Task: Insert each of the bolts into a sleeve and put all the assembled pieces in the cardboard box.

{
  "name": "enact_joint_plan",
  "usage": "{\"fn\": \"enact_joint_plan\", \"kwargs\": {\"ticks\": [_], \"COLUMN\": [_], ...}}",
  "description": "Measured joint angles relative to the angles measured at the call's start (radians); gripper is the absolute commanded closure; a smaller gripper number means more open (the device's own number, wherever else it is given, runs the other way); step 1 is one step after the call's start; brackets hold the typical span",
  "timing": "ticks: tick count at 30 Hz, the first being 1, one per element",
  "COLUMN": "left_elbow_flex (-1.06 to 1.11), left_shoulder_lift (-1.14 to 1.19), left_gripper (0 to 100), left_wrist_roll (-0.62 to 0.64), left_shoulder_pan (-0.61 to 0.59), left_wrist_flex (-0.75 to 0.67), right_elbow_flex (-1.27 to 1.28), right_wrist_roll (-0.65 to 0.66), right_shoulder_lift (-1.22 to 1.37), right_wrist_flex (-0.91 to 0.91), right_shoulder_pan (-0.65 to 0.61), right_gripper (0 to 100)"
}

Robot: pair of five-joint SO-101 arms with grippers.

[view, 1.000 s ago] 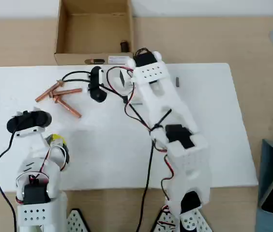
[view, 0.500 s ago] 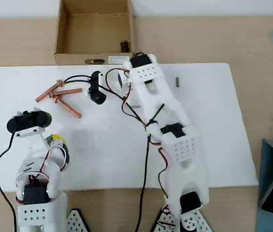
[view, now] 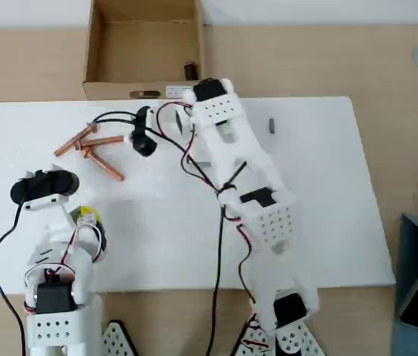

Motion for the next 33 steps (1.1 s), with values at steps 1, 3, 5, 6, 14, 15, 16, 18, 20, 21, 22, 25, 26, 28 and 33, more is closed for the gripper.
{"fn": "enact_joint_plan", "kwargs": {"ticks": [1, 3, 5, 6, 14, 15, 16, 18, 20, 21, 22, 25, 26, 28, 33], "left_elbow_flex": [0.0, 0.0, 0.0, 0.0, 0.0, 0.0, 0.0, 0.0, 0.0, 0.0, 0.0, 0.0, 0.0, 0.0, 0.0], "left_shoulder_lift": [0.0, 0.0, 0.0, 0.0, 0.0, 0.0, 0.0, 0.0, 0.0, 0.0, 0.0, 0.0, 0.0, 0.0, 0.0], "left_gripper": [100, 100, 100, 100, 100, 100, 100, 100, 100, 100, 100, 100, 100, 100, 100], "left_wrist_roll": [0.0, 0.0, 0.0, 0.0, 0.0, 0.0, 0.0, 0.0, 0.0, 0.0, 0.0, 0.0, 0.0, 0.0, 0.0], "left_shoulder_pan": [0.0, 0.0, 0.0, 0.0, 0.0, 0.0, 0.0, 0.0, 0.0, 0.0, 0.0, 0.0, 0.0, 0.0, 0.0], "left_wrist_flex": [0.0, 0.0, 0.0, 0.0, 0.0, 0.0, 0.0, 0.0, 0.0, 0.0, 0.0, 0.0, 0.0, 0.0, 0.0], "right_elbow_flex": [-0.032, -0.1, -0.167, -0.199, -0.344, -0.344, -0.342, -0.313, -0.262, -0.233, -0.199, -0.089, -0.046, 0.04, 0.25], "right_wrist_roll": [-0.018, -0.049, -0.081, -0.097, -0.239, -0.252, -0.259, -0.281, -0.305, -0.318, -0.33, -0.373, -0.387, -0.414, -0.486], "right_shoulder_lift": [-0.002, -0.006, -0.011, -0.017, -0.153, -0.176, -0.203, -0.267, -0.331, -0.367, -0.404, -0.528, -0.574, -0.666, -0.893], "right_wrist_flex": [0.025, 0.068, 0.12, 0.143, 0.201, 0.201, 0.201, 0.201, 0.201, 0.203, 0.204, 0.204, 0.204, 0.204, 0.204], "right_shoulder_pan": [0.0, 0.0, 0.0, 0.0, -0.003, -0.003, -0.003, -0.003, -0.003, -0.003, -0.003, -0.003, -0.003, -0.003, 0.006], "right_gripper": [98.8, 98.8, 98.8, 98.8, 98.8, 98.8, 98.8, 98.8, 98.8, 98.8, 98.8, 98.8, 98.8, 98.8, 98.8]}}
